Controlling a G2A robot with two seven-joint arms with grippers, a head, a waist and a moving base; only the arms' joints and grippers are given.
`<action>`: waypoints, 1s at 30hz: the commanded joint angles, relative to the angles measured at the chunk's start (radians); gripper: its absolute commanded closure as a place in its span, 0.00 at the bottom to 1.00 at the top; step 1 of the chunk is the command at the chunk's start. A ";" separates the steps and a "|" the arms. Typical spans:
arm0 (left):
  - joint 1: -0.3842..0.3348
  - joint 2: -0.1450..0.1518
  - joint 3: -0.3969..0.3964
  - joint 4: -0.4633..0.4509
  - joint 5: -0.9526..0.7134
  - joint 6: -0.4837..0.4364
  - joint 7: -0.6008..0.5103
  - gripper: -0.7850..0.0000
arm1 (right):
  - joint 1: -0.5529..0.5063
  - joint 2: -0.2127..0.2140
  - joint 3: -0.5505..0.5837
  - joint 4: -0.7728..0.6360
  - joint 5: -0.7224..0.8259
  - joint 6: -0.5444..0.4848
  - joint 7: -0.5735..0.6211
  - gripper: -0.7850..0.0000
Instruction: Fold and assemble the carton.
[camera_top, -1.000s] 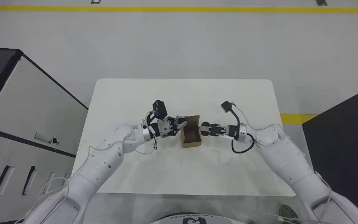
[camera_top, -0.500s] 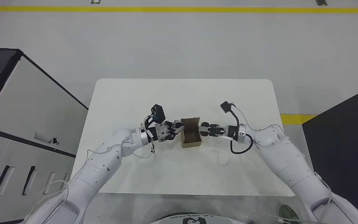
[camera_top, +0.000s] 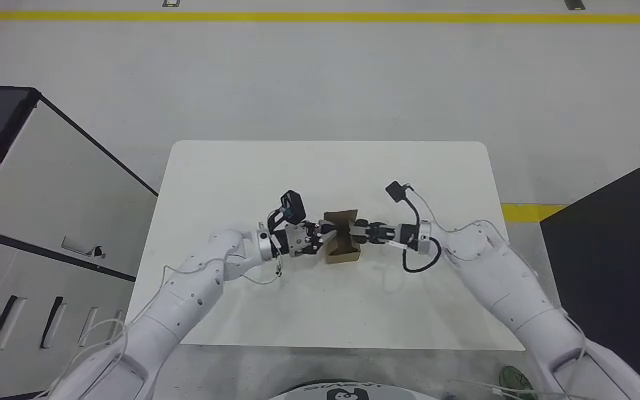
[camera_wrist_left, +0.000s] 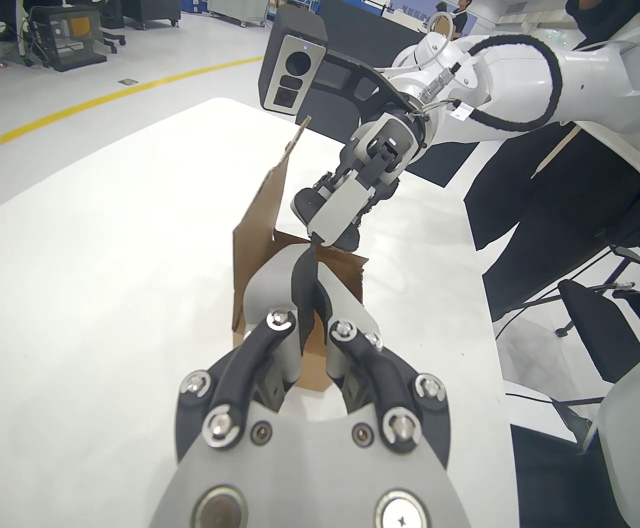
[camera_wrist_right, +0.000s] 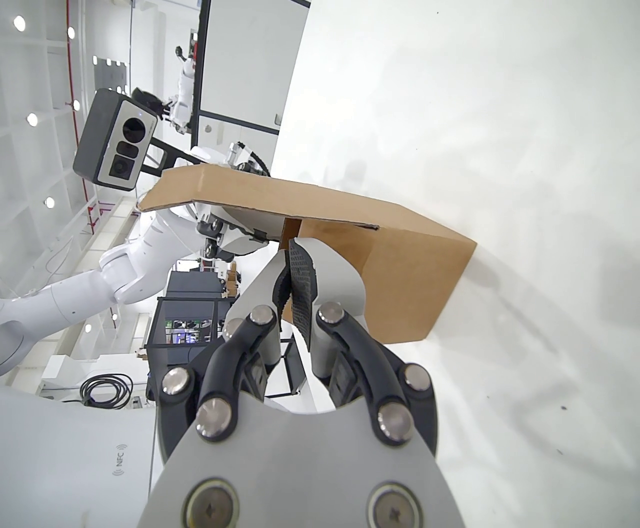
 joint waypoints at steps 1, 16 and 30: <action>-0.006 -0.004 0.007 0.004 0.004 0.000 -0.004 1.00 | 0.004 -0.003 -0.004 0.002 -0.005 0.003 -0.004 1.00; -0.037 -0.025 0.032 0.049 0.005 -0.012 -0.013 1.00 | 0.033 -0.024 -0.034 0.009 -0.060 0.032 -0.028 1.00; -0.041 -0.030 0.025 0.068 0.013 -0.026 0.001 1.00 | 0.033 -0.031 -0.035 -0.008 -0.114 0.065 -0.043 1.00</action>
